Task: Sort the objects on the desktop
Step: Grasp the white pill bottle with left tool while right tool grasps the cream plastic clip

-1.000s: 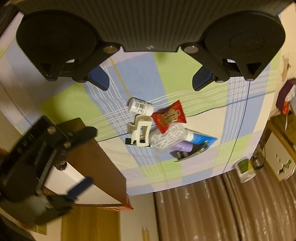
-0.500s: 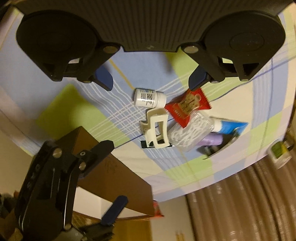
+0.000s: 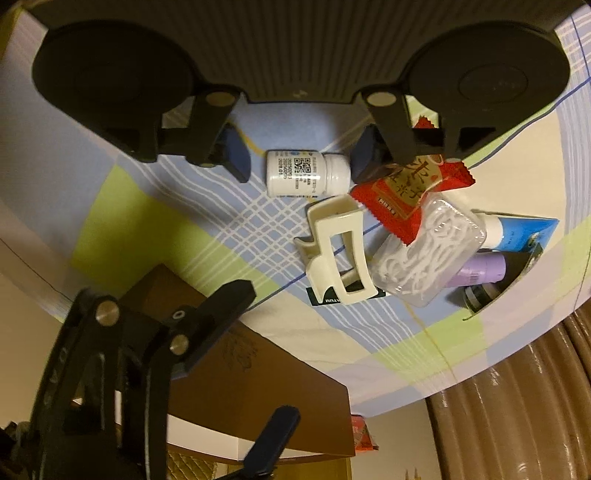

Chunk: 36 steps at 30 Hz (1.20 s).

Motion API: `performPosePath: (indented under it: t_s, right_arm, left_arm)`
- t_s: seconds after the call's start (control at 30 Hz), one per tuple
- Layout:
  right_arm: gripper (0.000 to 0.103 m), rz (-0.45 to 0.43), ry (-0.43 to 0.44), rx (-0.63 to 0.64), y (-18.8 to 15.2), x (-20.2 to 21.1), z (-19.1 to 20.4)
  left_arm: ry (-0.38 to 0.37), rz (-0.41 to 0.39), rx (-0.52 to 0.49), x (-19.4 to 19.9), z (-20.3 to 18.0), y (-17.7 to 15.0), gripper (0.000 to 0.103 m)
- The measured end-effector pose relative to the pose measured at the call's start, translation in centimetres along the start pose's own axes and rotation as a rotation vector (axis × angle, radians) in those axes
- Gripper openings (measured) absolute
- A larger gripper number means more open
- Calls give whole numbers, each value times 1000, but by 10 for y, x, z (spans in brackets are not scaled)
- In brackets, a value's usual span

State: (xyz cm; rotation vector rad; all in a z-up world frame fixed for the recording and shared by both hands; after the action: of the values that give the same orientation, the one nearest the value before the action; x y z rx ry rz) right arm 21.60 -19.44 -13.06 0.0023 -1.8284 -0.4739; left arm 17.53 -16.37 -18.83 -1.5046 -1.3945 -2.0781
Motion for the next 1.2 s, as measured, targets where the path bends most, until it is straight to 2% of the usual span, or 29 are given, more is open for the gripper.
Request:
performPosePath:
  t_s: [0.13,0.6,0.87,1.1,1.13,1.17,1.2]
  right_arm:
    - [99,19,30,32,6,-12,3]
    - [99,103,127,151,27,-64,7]
    - [99,149,149,151,27,-84,12]
    - [99,159,163,89,27,-90,4]
    - [94,158,166,79,27,-90,3]
    - [86,157,165,68,26,-90,2]
    - [86,155,165,53,26,-89,0]
  left_arm:
    - [-11,-12,29,7,3,-1,41]
    - [73,-52,156,55,18,-23,41]
    - [75,-72,207,57,22,-30,41]
    - [75,-65,214,58,25,-35,41]
    - [75,-64,216,58,25,-35,41]
    - [75,-63,218,57,25,-35,41]
    - [75,-62,219,57,25,-36,41]
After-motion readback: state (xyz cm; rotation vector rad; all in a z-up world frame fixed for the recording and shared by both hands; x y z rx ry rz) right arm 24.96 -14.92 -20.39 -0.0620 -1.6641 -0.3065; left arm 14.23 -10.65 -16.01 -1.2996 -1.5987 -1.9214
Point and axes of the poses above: each gripper's, at about its wrist camera, not at the fingertips, and x roughly against the way its jaws point, z to its left, y to its top, the point moved 10 cm from there along -x, roughly the way its jaws point, and after that the axes turned 4 degrees about z, right-handed, at the moved point
